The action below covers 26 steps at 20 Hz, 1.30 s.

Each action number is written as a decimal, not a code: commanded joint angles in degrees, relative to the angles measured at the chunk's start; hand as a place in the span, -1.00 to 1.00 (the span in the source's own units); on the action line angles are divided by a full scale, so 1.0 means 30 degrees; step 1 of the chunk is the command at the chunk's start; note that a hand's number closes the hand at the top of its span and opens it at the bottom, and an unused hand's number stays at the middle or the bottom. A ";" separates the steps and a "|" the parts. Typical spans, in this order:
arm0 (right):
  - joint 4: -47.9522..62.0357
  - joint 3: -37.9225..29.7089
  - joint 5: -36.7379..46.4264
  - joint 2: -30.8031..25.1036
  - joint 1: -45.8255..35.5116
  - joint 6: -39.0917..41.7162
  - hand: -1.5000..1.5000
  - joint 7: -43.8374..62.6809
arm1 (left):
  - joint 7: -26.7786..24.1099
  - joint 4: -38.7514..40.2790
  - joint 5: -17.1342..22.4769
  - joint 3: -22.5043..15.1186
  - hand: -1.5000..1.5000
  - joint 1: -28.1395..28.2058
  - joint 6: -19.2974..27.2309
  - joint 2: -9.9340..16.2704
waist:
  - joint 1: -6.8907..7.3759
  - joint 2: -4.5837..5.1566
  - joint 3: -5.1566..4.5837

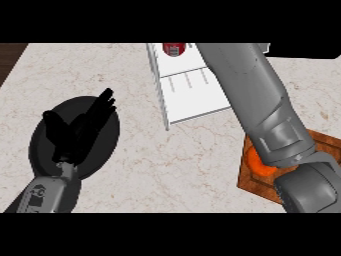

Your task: Pick the can from the cutting board and place it in the tiered basket

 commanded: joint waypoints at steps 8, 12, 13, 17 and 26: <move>-0.1621 -0.1765 -0.1517 -0.4118 0.2451 0.1160 -1.00 0.1681 | -0.0361 0.0884 0.0422 0.1234 0.00 -0.0313 0.0000 0.0527 | -0.1164 -0.0295 0.0018; -0.3953 -0.1433 -0.2327 -0.6050 0.4717 0.5307 -1.00 0.2069 | -0.0604 -0.0131 0.0133 0.0720 0.00 0.1160 0.0346 0.0065 | -0.1469 -0.0508 0.0025; -0.4507 -0.1514 -0.2712 -0.6563 0.5517 0.6465 -1.00 0.1996 | -0.0641 -0.0451 -0.0193 0.0539 0.00 0.1903 0.0573 0.0040 | -0.1619 -0.0592 0.0032; -0.6167 -0.1816 -0.3895 -0.9320 0.7549 1.0769 -1.00 0.1840 | -0.0368 -0.0189 0.0094 0.0878 0.00 0.1342 0.0540 0.0122 | -0.1738 -0.0535 0.0025; -1.0162 -0.5057 -0.7935 -1.4263 1.3028 1.6879 -1.00 0.2327 | -0.0958 0.0498 -0.0414 0.0649 0.00 0.0908 0.0480 0.0117 | -0.1492 -0.0391 0.0013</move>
